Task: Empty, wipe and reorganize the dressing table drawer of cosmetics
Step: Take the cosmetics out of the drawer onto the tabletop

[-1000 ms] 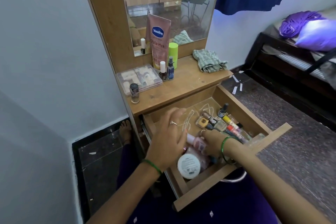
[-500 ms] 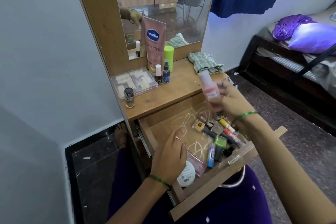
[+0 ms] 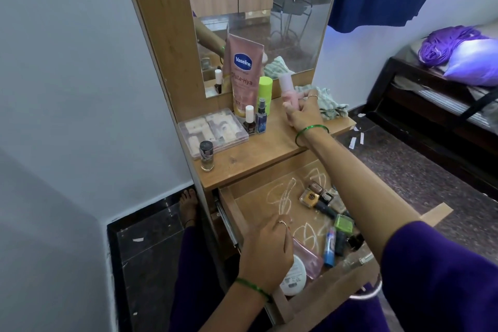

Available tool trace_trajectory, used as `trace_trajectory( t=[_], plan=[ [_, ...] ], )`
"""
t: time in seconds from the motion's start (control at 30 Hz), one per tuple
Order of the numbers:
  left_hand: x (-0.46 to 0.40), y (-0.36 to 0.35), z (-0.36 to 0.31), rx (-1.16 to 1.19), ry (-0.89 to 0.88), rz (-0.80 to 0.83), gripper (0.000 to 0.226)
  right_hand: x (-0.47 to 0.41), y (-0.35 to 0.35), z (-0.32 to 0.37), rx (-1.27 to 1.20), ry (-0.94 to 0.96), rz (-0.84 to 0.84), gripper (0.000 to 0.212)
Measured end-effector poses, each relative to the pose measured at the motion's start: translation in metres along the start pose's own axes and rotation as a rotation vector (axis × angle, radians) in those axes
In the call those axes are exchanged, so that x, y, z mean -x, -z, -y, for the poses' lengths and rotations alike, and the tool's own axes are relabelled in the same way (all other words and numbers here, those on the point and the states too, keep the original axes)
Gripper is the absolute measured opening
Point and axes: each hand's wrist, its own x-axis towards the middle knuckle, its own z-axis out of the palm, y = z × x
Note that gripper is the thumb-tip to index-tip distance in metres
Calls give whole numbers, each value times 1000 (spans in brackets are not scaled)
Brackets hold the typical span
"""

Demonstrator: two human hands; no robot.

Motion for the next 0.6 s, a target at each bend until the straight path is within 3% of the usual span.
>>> trace_trajectory(
  t=[0.3,0.6],
  plan=[
    [-1,-1,4,11,-46,-31,18,-7,-16,10,-30,105,-83,37],
    [-1,-2,5,5,-69,-55,18,-10,-21,15,97,145,-30,47]
  ],
)
